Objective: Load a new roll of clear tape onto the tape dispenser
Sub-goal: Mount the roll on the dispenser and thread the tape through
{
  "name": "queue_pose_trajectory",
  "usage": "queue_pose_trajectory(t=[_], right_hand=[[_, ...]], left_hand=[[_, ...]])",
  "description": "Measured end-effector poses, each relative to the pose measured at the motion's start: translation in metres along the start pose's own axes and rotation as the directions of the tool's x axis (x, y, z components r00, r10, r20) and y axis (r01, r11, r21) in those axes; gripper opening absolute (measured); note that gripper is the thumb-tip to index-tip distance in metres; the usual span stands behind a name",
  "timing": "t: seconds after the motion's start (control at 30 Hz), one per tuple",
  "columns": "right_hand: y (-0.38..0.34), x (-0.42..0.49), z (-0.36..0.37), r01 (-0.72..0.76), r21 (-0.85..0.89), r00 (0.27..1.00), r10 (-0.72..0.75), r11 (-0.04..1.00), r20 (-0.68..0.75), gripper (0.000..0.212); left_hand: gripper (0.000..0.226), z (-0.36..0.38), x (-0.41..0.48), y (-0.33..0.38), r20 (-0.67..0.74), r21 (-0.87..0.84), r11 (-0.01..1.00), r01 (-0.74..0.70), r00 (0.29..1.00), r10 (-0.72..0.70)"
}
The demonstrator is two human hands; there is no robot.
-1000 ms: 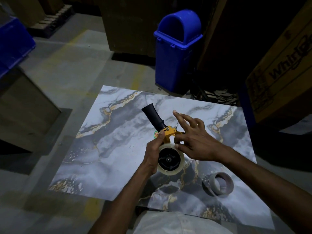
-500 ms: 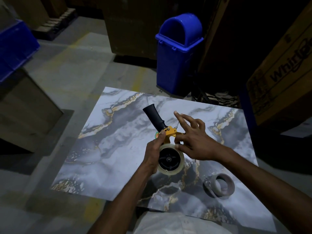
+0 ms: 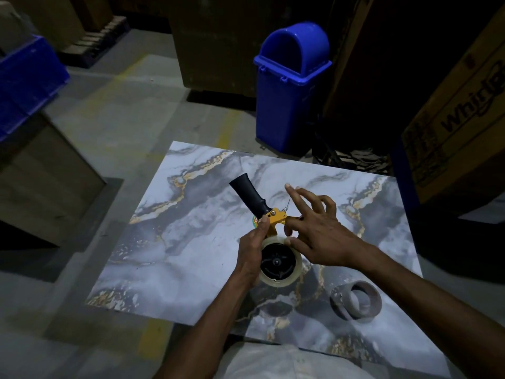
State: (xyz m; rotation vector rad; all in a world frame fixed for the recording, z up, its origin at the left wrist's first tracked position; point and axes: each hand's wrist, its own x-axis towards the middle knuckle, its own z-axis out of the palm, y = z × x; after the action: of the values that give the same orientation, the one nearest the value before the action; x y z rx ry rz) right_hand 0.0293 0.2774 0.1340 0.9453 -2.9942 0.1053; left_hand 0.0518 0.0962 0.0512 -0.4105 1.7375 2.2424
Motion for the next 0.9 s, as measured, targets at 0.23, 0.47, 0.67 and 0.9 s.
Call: queue_pose_trajectory(t=[0.23, 0.47, 0.67, 0.9], right_hand=[[-0.002, 0.0, 0.012, -0.035, 0.037, 0.999, 0.036, 0.999, -0.025, 0.031], [0.003, 0.009, 0.005, -0.047, 0.075, 0.992, 0.038, 0.996, 0.116, 0.02], [0.002, 0.024, -0.008, -0.12, 0.098, 0.954, 0.087, 0.988, 0.286, 0.014], [0.001, 0.017, 0.016, -0.117, 0.018, 0.969, 0.11, 0.993, 0.222, 0.009]], left_hand=[[0.075, -0.004, 0.005, 0.003, -0.008, 0.002, 1.0, -0.009, 1.0, 0.009], [0.069, -0.008, 0.01, 0.001, 0.036, 0.049, 0.999, 0.016, 0.999, -0.018], [0.053, -0.011, 0.015, -0.008, 0.095, 0.062, 0.997, 0.051, 0.994, -0.057], [0.072, -0.008, 0.015, -0.023, 0.024, 0.135, 0.99, 0.035, 0.999, -0.038]])
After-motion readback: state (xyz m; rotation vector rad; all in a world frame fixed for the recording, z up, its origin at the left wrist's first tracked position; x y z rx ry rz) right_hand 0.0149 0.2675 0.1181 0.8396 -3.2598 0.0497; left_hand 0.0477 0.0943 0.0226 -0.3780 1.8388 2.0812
